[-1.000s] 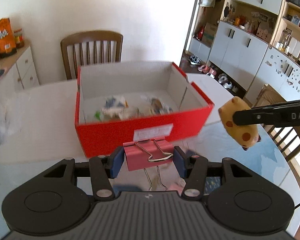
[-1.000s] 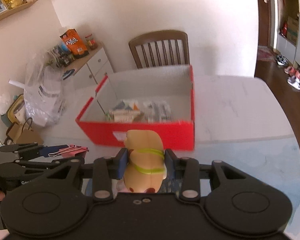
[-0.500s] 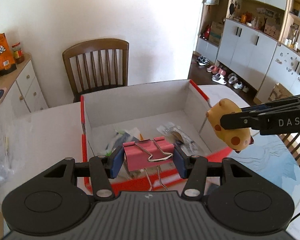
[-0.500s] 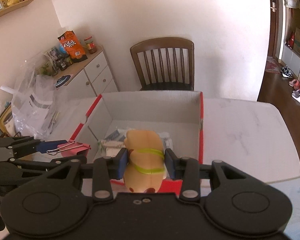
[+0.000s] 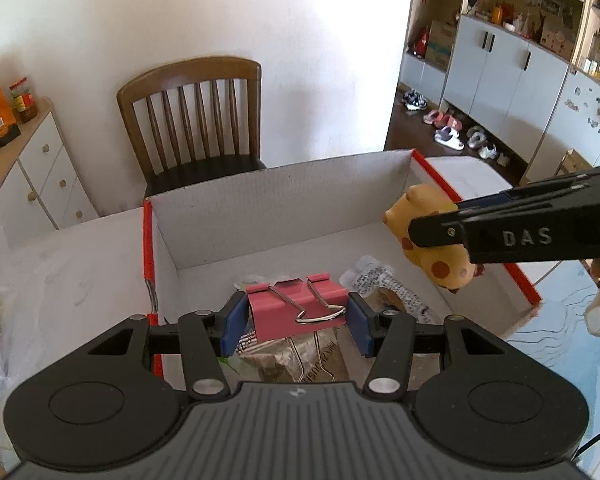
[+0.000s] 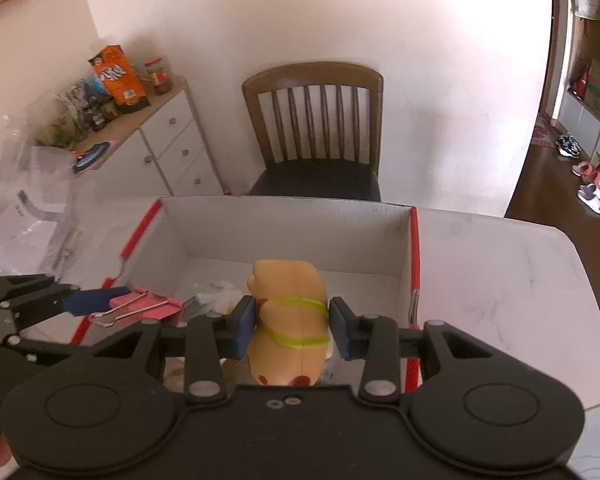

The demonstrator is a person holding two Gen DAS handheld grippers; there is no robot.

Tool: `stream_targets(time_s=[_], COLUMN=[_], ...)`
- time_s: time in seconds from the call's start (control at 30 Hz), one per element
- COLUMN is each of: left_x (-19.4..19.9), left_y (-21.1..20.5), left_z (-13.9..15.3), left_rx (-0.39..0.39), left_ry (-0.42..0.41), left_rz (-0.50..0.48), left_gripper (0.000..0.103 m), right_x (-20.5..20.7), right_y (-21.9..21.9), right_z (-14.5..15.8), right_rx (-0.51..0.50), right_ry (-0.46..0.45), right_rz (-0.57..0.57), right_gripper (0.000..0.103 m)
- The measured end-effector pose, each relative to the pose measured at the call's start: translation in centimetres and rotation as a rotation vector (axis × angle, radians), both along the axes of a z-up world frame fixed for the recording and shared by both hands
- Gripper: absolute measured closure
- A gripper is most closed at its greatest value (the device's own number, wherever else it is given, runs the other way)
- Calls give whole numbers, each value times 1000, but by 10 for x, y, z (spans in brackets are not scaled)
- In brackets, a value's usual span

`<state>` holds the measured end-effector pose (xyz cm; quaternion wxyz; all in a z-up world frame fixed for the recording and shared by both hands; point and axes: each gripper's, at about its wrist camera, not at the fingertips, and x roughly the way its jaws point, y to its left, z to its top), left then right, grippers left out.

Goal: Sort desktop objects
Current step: 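Open both grippers to drop the binder clip and plush into the box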

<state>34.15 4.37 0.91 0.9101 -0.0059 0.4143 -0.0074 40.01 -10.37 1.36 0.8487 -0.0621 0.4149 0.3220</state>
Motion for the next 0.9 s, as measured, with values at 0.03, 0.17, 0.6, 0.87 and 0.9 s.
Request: stream_targets(time_s=[0.03,0.17,0.6,0.87,0.9], left_x=[3,13,39,45,47], left_y=[0,1,2,0,-1], left_z=[-2,-8,-34,-44,-43], left_rx=[1,1,28,45,45], left_ry=[6,26,118,158,159], left_rz=[-1,-4,-20,-17,-17], left_gripper=[51,51,51,51,51], right_x=[4,16,30,36,37], right_y=[2,13,40,50,50], right_z=[-4,-18,-53,-55,-56], right_rx=[-9,-54,-205,-216,-217], right_ry=[3,5,0,6,9], right_rz=[-3,0,48,57,55], right_gripper=[64,64,63,61,61])
